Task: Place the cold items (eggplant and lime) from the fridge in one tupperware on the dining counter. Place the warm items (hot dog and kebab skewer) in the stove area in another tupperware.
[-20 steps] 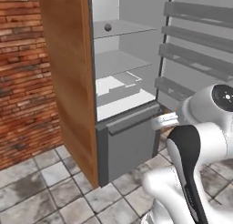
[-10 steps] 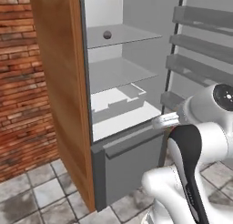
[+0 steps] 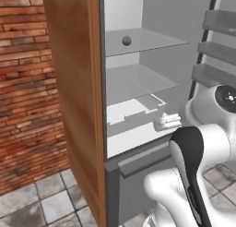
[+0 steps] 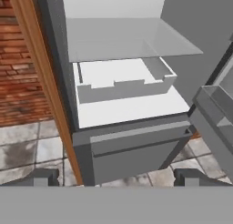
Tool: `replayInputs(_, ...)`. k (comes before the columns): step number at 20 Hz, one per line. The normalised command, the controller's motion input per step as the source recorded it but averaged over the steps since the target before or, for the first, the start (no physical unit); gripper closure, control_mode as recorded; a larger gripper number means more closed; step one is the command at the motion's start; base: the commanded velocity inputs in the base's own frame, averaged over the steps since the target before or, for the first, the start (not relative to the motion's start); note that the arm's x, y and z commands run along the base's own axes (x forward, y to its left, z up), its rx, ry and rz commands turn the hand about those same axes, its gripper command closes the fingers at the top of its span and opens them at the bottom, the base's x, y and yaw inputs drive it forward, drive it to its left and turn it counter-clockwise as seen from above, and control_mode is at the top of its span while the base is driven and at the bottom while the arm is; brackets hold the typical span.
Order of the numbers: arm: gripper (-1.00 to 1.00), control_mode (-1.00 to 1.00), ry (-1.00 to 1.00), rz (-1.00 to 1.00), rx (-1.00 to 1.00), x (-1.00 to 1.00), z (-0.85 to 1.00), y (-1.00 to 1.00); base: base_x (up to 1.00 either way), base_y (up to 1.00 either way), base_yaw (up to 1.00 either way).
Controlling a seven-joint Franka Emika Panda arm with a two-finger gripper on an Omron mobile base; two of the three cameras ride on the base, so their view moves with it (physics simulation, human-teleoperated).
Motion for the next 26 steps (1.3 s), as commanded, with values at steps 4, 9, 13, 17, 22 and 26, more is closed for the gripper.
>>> replayInputs(4,-1.0,1.0,0.0,0.0,0.0,0.0,0.0,0.0,0.44,-0.35,0.25)
replayInputs(9,-1.0,1.0,0.0,0.0,0.0,0.0,0.0,0.0,0.4,-0.34,0.3)
replayInputs(13,-1.0,1.0,0.0,0.0,0.0,0.0,0.0,0.0,0.48,-0.22,0.23)
replayInputs(17,-1.0,1.0,0.0,0.0,0.0,0.0,0.0,0.0,0.44,-0.35,0.21)
replayInputs(22,-1.0,1.0,0.0,0.0,0.0,0.0,0.0,0.0,0.42,-0.42,0.15)
replayInputs(26,-1.0,1.0,0.0,0.0,0.0,0.0,0.0,0.0,0.61,-0.17,0.07)
